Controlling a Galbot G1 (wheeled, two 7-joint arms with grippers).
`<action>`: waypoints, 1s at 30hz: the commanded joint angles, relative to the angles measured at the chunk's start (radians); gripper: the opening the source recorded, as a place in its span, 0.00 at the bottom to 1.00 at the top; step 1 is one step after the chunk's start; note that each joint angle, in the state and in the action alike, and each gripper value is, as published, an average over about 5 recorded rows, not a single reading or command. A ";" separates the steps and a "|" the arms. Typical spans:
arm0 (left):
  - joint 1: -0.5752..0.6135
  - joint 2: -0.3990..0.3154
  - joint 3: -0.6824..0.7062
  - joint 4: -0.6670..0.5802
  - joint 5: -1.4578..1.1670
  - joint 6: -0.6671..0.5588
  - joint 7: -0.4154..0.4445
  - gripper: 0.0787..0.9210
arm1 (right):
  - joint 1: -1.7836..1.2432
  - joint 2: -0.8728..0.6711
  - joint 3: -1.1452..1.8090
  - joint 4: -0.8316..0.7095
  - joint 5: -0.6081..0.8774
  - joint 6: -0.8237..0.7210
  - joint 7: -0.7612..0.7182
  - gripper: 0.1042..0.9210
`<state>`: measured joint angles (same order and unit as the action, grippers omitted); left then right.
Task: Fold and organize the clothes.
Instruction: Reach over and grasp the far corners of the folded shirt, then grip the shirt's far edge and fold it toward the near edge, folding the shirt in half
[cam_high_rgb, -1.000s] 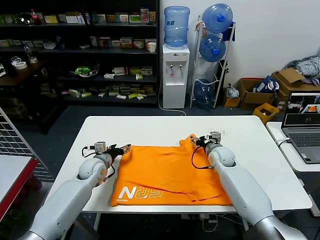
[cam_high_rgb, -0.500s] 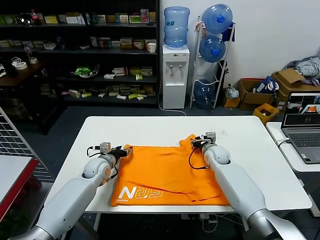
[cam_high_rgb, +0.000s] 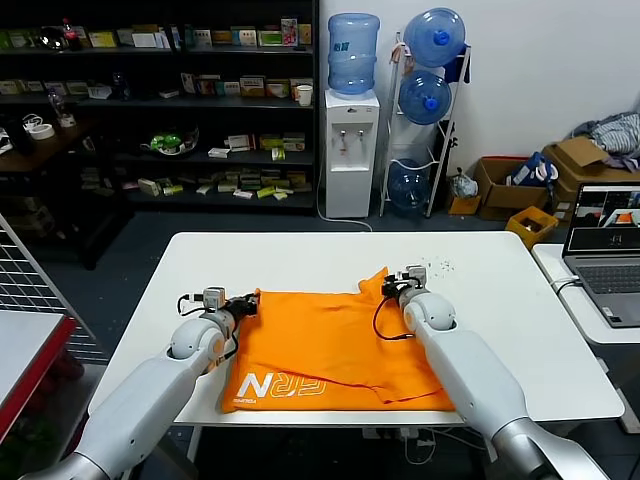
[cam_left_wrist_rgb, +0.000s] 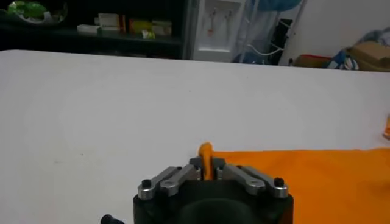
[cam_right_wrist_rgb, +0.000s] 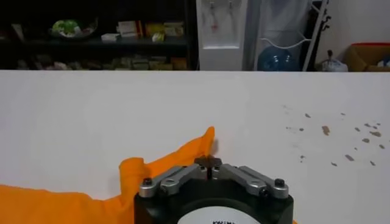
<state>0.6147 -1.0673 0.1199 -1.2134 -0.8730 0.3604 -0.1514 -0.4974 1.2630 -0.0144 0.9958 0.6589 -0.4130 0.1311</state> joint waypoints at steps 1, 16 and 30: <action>0.028 0.016 -0.019 -0.069 0.008 -0.037 0.001 0.05 | -0.024 -0.025 0.013 0.108 0.031 0.065 0.011 0.02; 0.293 0.127 -0.153 -0.482 0.026 -0.063 -0.062 0.02 | -0.339 -0.255 0.126 0.607 0.216 -0.025 0.138 0.02; 0.549 0.183 -0.208 -0.657 0.088 -0.118 -0.094 0.02 | -0.676 -0.386 0.260 0.943 0.279 -0.056 0.196 0.02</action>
<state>0.9632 -0.9201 -0.0509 -1.7038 -0.8169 0.2769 -0.2211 -0.9461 0.9655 0.1683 1.6829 0.8883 -0.4503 0.2853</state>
